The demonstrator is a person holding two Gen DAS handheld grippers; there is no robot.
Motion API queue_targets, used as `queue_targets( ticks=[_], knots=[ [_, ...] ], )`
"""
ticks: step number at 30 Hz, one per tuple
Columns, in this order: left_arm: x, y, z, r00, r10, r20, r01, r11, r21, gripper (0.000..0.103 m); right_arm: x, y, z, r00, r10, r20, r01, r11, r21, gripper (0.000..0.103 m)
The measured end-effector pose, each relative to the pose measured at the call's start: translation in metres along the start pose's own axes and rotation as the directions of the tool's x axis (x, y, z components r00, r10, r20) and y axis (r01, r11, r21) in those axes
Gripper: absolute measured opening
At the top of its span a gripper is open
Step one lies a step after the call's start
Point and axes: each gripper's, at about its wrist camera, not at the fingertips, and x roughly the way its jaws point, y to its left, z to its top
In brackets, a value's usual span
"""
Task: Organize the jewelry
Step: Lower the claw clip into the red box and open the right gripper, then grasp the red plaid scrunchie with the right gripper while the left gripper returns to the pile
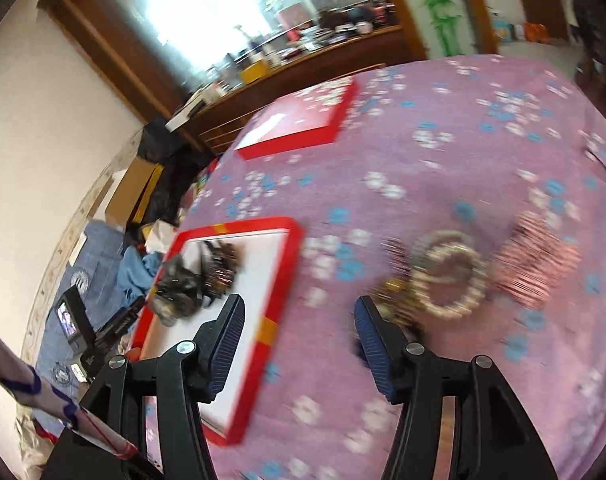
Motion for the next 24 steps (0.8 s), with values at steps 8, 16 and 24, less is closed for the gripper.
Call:
queue_targets(
  ticks=[8,16,24],
  knots=[
    [-0.032,-0.048,-0.03,1.0,0.024,0.01,-0.025,0.994,0.109,0.066,-0.047,-0.081,-0.027,0.999,-0.008,0.047,0.001,0.99,0.143,0.062],
    [-0.054,-0.076,-0.046,0.998,-0.008,0.059,-0.003,0.983,0.184,0.066,-0.064,-0.116,-0.027,0.996,-0.048,0.073,0.033,0.981,0.192,0.062],
    [-0.108,-0.076,-0.042,0.987,-0.067,0.145,0.047,0.99,0.135,0.067,-0.041,-0.143,-0.001,0.984,-0.18,0.011,0.175,0.966,0.191,0.075]
  ],
)
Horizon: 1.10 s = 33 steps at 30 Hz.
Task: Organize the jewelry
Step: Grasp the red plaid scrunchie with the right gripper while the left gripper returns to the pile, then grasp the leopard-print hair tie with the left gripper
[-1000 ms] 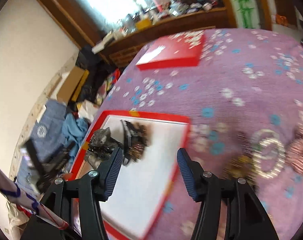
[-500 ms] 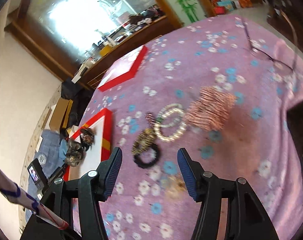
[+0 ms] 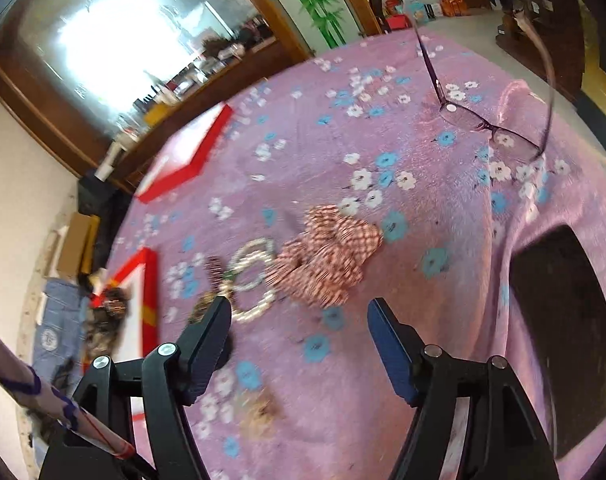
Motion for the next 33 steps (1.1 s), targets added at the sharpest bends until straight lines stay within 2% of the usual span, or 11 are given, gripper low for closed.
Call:
queue_targets(
  ticks=[4,8,10,11,19,26,28,30,31,32,33],
  knots=[
    [-0.028,-0.033,0.008,0.992,-0.123,0.028,0.122,0.992,0.032,0.076,0.036,-0.001,0.017,0.996,-0.07,-0.054,0.07,0.997,-0.018,0.075],
    [-0.03,-0.084,0.015,0.96,-0.276,-0.036,0.278,0.957,0.082,0.085,0.063,0.011,0.022,0.993,-0.087,-0.074,0.081,0.994,-0.076,0.075],
    [-0.022,-0.118,0.016,0.93,-0.352,-0.102,0.362,0.926,0.104,0.085,0.07,0.019,0.019,0.99,-0.131,-0.05,0.122,0.982,-0.146,0.051],
    [-0.018,-0.129,0.016,0.921,-0.371,-0.123,0.384,0.917,0.109,0.085,0.071,0.024,0.017,0.988,-0.152,-0.034,0.143,0.971,-0.189,0.02],
    [0.03,-0.229,0.01,0.825,-0.462,-0.324,0.514,0.853,0.094,0.085,0.034,0.006,0.027,0.994,-0.041,0.097,0.055,0.989,-0.14,0.017],
    [0.072,-0.255,0.004,0.797,-0.424,-0.431,0.491,0.87,0.052,0.084,0.038,0.003,0.026,0.999,0.012,0.038,-0.008,0.995,-0.094,0.018],
    [0.084,-0.258,0.003,0.763,-0.449,-0.465,0.515,0.857,0.018,0.084,0.036,0.006,0.024,0.999,0.016,0.043,-0.012,0.995,-0.097,0.018],
    [0.084,-0.264,0.005,0.778,-0.45,-0.438,0.513,0.858,0.031,0.075,0.036,0.008,0.023,0.999,0.016,0.049,-0.011,0.995,-0.1,0.018],
    [0.084,-0.265,0.007,0.782,-0.448,-0.432,0.513,0.858,0.04,0.055,0.036,0.007,0.023,0.999,0.016,0.052,-0.011,0.996,-0.093,0.018],
    [0.084,-0.267,0.008,0.771,-0.465,-0.435,0.528,0.849,0.028,0.024,0.036,0.006,0.024,0.999,0.016,0.051,-0.011,0.996,-0.088,0.018],
    [0.087,-0.268,0.009,0.757,-0.479,-0.444,0.541,0.841,0.014,0.013,0.036,0.005,0.024,0.999,0.018,0.049,-0.014,0.996,-0.084,0.018]
  ],
)
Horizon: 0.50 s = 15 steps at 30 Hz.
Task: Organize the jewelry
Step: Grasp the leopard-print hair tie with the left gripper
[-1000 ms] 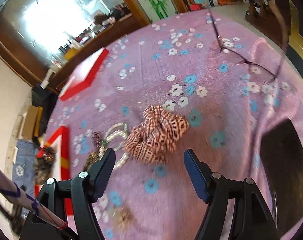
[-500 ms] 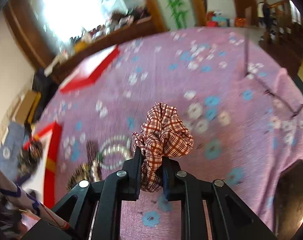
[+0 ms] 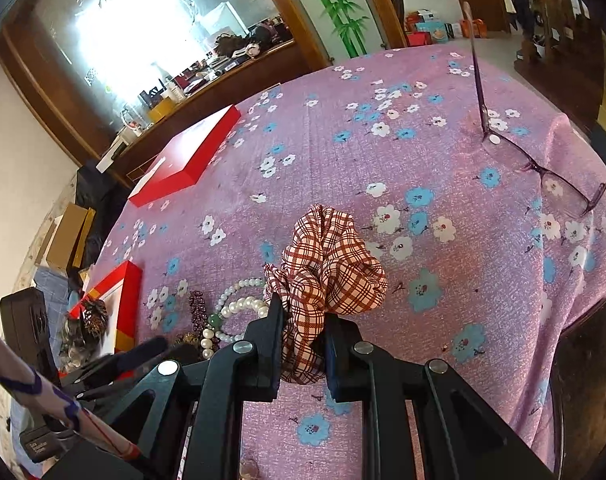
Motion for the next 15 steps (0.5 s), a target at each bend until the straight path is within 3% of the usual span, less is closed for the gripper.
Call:
queue_targets(
  ticks=[1,5,10,13,15],
  knots=[
    [0.001,0.001,0.001,1.0,-0.01,0.001,0.01,1.0,-0.003,0.008,0.0,-0.001,0.0,1.0,0.007,-0.001,-0.007,1.0,0.007,0.018],
    [-0.007,0.004,0.004,0.997,-0.05,0.051,0.05,0.999,-0.007,0.007,-0.004,0.0,0.0,1.0,0.015,0.018,-0.015,1.0,0.013,0.018],
    [-0.043,0.006,0.004,0.971,-0.114,0.208,0.118,0.993,-0.007,0.006,-0.012,0.005,0.0,0.998,0.043,0.053,-0.043,0.999,-0.001,0.018],
    [-0.055,0.003,0.003,0.959,-0.094,0.267,0.097,0.995,0.005,0.006,-0.015,0.013,-0.002,0.996,0.063,0.068,-0.061,0.998,-0.034,0.018],
    [-0.055,0.0,0.003,0.961,-0.069,0.268,0.065,0.998,0.022,0.006,-0.016,0.02,-0.003,0.994,0.073,0.077,-0.067,0.995,-0.068,0.018]
  ],
)
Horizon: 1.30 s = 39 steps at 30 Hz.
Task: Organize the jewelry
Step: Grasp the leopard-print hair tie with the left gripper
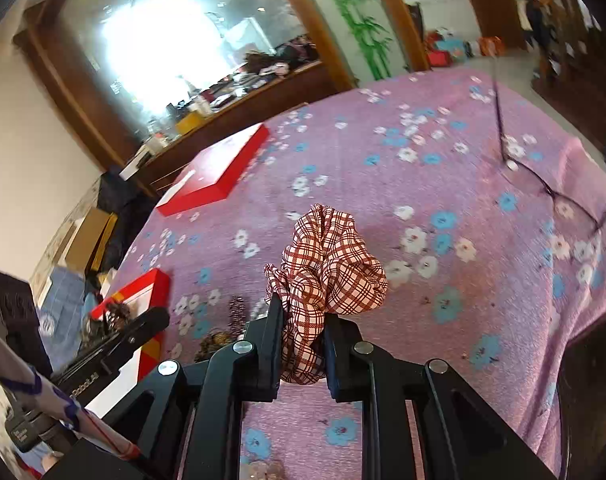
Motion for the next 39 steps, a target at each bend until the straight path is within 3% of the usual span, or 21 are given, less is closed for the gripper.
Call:
queue_targets(
  ticks=[3,6,13,19,23,24,25,27,30,34,39],
  knots=[
    [0.012,0.004,-0.001,0.997,0.033,-0.064,-0.034,0.999,-0.006,0.008,0.002,0.009,-0.002,1.0,-0.009,0.008,0.01,0.999,-0.041,0.018],
    [0.026,0.013,-0.005,0.988,0.039,-0.147,-0.044,0.999,-0.03,0.02,0.005,0.009,-0.003,1.0,-0.014,-0.003,0.014,0.999,-0.045,0.018],
    [0.04,0.027,-0.012,0.968,0.019,-0.251,-0.035,0.998,-0.056,0.021,0.01,0.006,-0.004,1.0,-0.019,-0.021,0.018,0.999,-0.041,0.018],
    [0.041,0.025,-0.022,0.955,0.038,-0.294,-0.041,0.999,-0.005,0.021,0.012,0.004,-0.003,0.999,-0.016,-0.028,0.015,0.999,-0.031,0.018],
    [0.042,0.015,-0.026,0.959,0.096,-0.265,-0.084,0.995,0.057,0.021,0.012,0.007,-0.005,1.0,-0.015,-0.027,0.013,0.999,-0.042,0.018],
    [0.042,0.01,-0.028,0.959,0.13,-0.252,-0.11,0.99,0.091,0.018,0.013,0.007,-0.005,1.0,-0.013,-0.027,0.012,0.999,-0.044,0.018],
    [0.043,0.004,-0.03,0.955,0.193,-0.225,-0.165,0.977,0.138,0.007,0.013,0.007,-0.005,1.0,-0.013,-0.027,0.012,0.999,-0.046,0.018],
    [0.043,0.0,-0.032,0.952,0.228,-0.203,-0.194,0.965,0.175,0.006,0.014,0.006,-0.005,1.0,-0.016,-0.025,0.015,0.999,-0.045,0.018],
    [0.03,0.0,-0.027,0.969,0.204,-0.137,-0.181,0.97,0.164,0.005,0.012,0.005,-0.005,1.0,-0.013,-0.018,0.012,0.999,-0.039,0.018],
    [0.0,0.007,-0.014,0.996,0.089,-0.012,-0.088,0.993,0.079,0.005,0.008,0.006,-0.005,1.0,-0.001,-0.004,0.001,0.999,-0.04,0.018],
    [-0.019,0.008,-0.006,0.995,0.032,0.094,-0.036,0.999,0.04,0.005,0.001,0.01,-0.005,0.999,0.03,0.018,-0.029,0.998,-0.055,0.018]
  ],
)
